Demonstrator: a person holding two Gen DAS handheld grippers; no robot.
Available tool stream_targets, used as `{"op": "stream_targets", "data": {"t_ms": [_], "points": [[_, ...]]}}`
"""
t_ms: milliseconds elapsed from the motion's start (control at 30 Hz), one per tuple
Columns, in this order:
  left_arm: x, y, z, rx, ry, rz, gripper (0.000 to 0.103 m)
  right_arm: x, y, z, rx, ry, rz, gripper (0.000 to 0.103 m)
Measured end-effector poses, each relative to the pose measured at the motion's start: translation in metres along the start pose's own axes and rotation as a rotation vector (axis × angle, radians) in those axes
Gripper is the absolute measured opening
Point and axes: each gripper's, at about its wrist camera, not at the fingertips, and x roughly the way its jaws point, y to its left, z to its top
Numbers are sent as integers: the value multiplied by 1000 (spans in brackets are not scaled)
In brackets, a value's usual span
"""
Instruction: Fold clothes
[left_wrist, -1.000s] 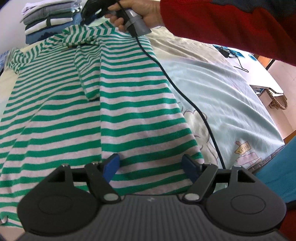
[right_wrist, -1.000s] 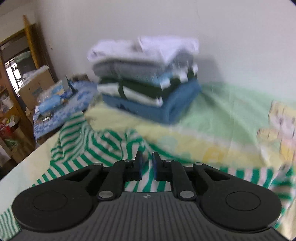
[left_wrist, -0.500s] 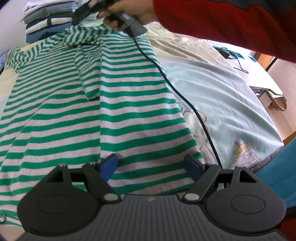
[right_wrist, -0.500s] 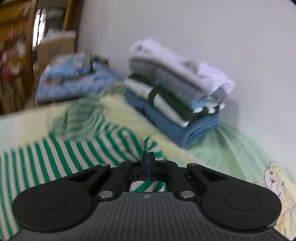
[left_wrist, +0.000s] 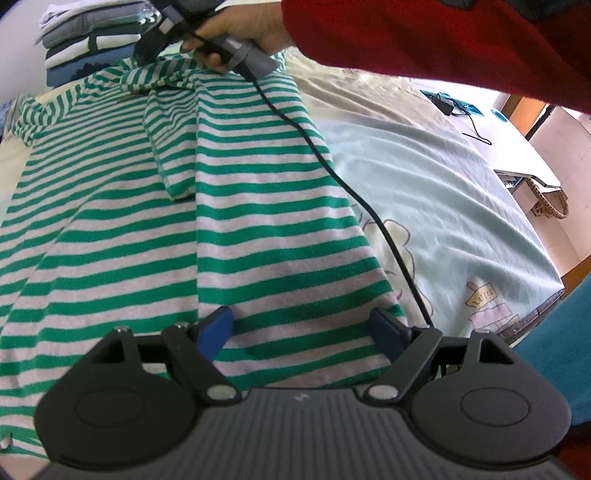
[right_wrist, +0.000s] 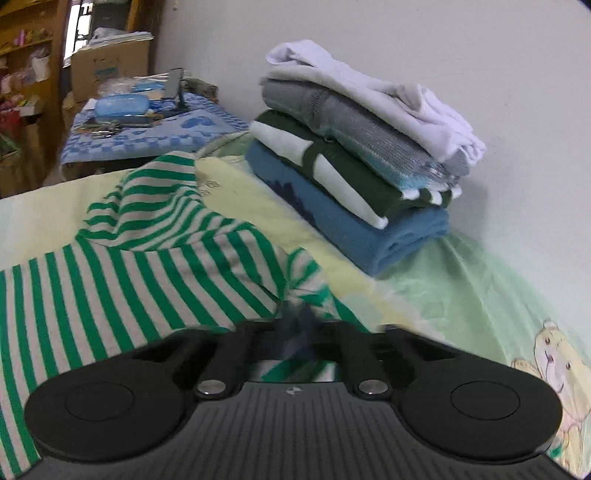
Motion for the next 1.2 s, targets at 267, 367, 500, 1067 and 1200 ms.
{"op": "stream_targets", "data": {"t_ms": [267,367,500,1067,1200], "points": [[0,3,0,-1,-3,-22,86,-31,-40,15,223,-94,57,1],[1,2,1,8,1,-21,87,-10,-19,12,119,-25,68,12],[0,3,0,4,0,-22,87,16,14,-1,-66,40,-8,23],[0,3,-1,-1,-14,-28,89,8,-7,10,57,26,19,12],[1,2,-1,-1,-14,-27,89,19,2,2,8,62,-2,2]]}}
